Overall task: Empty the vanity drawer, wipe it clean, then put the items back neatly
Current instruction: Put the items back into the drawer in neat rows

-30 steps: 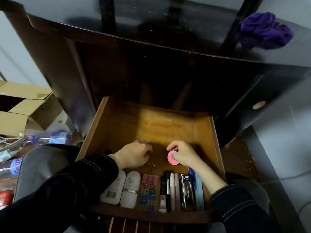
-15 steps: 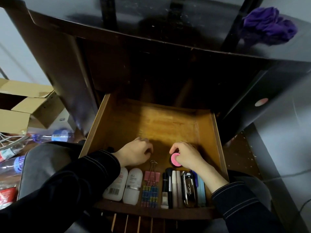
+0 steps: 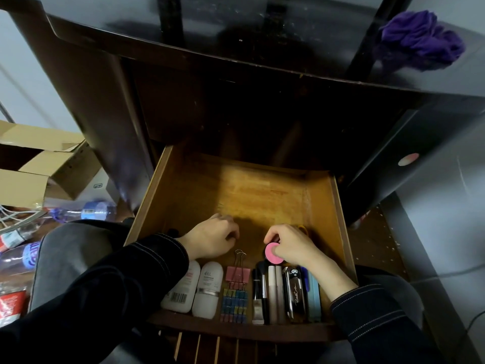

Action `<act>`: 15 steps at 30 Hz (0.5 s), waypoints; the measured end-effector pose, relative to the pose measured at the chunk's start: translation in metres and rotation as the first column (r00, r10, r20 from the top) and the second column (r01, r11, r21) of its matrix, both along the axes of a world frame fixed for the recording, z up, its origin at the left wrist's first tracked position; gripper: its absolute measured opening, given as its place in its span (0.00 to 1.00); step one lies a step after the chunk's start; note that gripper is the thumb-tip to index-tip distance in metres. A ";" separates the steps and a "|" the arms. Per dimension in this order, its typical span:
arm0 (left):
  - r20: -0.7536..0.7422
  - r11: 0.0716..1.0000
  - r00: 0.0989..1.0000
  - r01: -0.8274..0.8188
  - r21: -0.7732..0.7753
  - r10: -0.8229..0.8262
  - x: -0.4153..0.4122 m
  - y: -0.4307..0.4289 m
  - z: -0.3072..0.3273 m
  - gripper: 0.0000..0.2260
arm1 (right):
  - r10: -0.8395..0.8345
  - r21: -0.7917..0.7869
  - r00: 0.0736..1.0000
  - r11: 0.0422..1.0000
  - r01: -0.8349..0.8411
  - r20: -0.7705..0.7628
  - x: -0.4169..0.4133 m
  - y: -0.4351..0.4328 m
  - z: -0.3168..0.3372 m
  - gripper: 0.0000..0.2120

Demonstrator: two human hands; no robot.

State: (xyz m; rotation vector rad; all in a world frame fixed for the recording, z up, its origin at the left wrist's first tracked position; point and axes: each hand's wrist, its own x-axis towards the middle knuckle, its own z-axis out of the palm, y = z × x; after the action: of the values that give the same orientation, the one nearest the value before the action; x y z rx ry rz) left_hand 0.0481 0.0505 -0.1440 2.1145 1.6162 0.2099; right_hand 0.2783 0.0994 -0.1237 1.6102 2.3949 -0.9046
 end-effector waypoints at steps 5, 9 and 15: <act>0.000 1.000 1.000 0.002 -0.007 -0.002 -0.001 0.000 0.000 0.09 | 0.088 0.088 0.996 0.992 -0.088 0.007 -0.004 0.000 -0.001 0.11; -0.001 1.000 1.000 0.005 0.004 -0.005 0.000 0.001 0.000 0.09 | 0.311 0.168 0.950 0.935 -0.313 0.038 -0.009 -0.006 -0.001 0.04; 0.011 1.000 1.000 0.000 -0.007 0.000 -0.002 0.000 -0.001 0.09 | 0.400 0.171 0.910 0.894 -0.414 0.111 -0.008 -0.009 -0.002 0.02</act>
State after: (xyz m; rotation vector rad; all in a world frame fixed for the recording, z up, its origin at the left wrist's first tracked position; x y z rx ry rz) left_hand 0.0465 0.0507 -0.1449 2.1043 1.6084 0.2146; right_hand 0.2705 0.0900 -0.1257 1.0901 2.6833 -0.5414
